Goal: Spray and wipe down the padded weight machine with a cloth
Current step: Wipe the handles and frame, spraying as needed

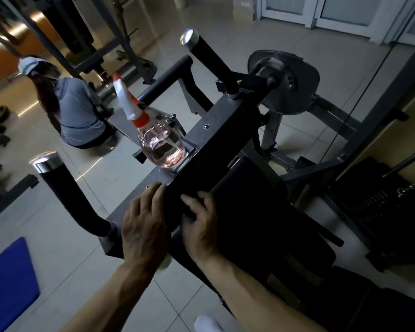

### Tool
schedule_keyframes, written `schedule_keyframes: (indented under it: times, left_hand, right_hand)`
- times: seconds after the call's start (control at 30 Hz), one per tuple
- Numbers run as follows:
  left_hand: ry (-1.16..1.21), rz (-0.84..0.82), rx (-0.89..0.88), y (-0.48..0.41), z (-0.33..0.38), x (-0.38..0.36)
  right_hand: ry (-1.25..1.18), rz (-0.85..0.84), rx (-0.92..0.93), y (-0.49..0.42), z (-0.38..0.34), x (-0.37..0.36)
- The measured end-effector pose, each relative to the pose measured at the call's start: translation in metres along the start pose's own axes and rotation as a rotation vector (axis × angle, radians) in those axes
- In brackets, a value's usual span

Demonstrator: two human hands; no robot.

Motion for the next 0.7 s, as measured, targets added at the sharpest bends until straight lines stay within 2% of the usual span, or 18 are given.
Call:
schedule_keyframes:
  times: [0.13,0.2,0.3,0.37,0.43,0.5,0.6,0.7]
  left_hand:
    - [-0.005,-0.04,-0.069,0.001,-0.008,0.007]
    - [0.002,-0.032,-0.074,0.004,-0.017,0.014]
    - [0.077,-0.003,-0.052,0.011,-0.033,0.028]
    - [0.083,-0.004,-0.092,0.016,-0.04,0.034]
    - [0.058,-0.031,-0.133,0.017,-0.046,0.033]
    - [0.03,-0.046,-0.147,0.017,-0.049,0.027]
    - [-0.014,-0.039,-0.15,0.016,-0.053,0.015]
    - [-0.021,-0.034,-0.153,0.017,-0.054,0.009]
  right_hand:
    - [0.013,-0.103,0.085,-0.009,-0.004,0.01]
    - [0.049,-0.017,0.051,-0.046,0.002,0.034]
    - [-0.011,0.183,-0.238,-0.093,0.017,0.066]
    - [-0.024,0.24,-0.265,-0.088,0.009,0.059]
    - [-0.025,0.247,-0.215,-0.057,-0.008,0.036]
    - [-0.054,0.233,-0.172,-0.02,-0.017,0.012]
    - [-0.132,0.136,-0.209,0.019,-0.022,-0.016]
    - [-0.162,0.063,-0.177,0.025,-0.03,-0.018]
Point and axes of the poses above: each hand's wrist, its own y-axis away from the middle knuckle, its own x-axis out of the back of the hand, z = x × y, the point moved 5 cm from there along -y, towards the middle knuckle, and after that the axes turned 12 degrees about x, right-handed, at the moved point
